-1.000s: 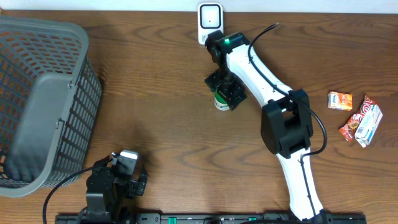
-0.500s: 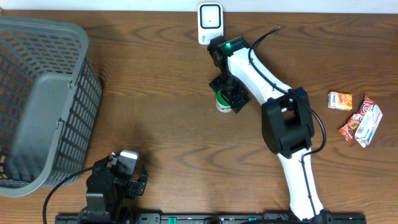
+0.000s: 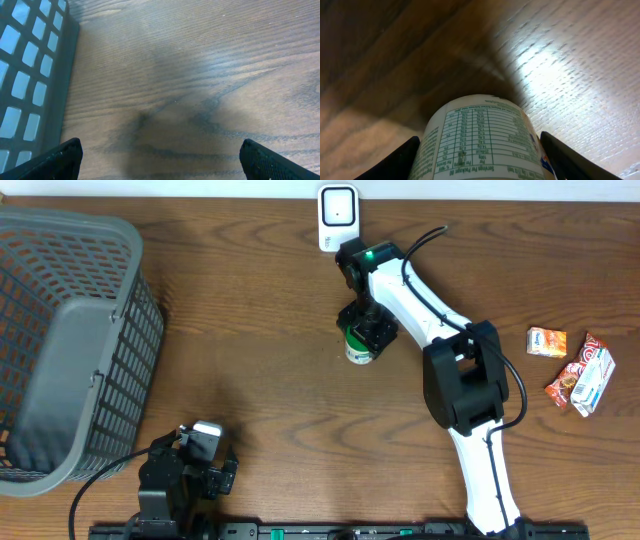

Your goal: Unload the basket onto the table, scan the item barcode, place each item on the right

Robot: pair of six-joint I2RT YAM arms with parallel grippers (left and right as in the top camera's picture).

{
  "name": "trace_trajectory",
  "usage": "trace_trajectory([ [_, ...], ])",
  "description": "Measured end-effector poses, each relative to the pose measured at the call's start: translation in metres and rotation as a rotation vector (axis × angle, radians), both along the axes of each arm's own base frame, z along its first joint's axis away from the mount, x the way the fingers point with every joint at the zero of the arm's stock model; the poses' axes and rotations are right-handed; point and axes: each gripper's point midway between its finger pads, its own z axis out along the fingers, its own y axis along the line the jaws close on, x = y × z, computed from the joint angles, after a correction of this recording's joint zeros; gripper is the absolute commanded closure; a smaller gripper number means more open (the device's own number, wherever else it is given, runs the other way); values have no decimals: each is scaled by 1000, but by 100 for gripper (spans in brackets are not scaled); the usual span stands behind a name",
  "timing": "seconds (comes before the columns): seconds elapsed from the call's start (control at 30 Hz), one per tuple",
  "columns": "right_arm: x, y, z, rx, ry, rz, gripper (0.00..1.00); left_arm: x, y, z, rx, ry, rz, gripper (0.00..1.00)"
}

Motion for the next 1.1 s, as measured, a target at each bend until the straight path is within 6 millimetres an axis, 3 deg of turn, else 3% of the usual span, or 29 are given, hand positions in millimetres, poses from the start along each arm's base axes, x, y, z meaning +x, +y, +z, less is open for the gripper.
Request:
trace_trajectory([
  [0.3,-2,7,2,126,10,268,44,0,0,0,0,0,0,2],
  [0.5,-2,12,12,354,12,460,44,0,0,0,0,0,0,2],
  [0.73,7,24,43,597,-65,592,41,0,0,0,0,0,0,2],
  [0.9,7,26,52,624,-96,635,41,0,0,0,0,0,0,2],
  [1.1,9,28,90,638,-197,700,40,0,0,0,0,0,0,2],
])
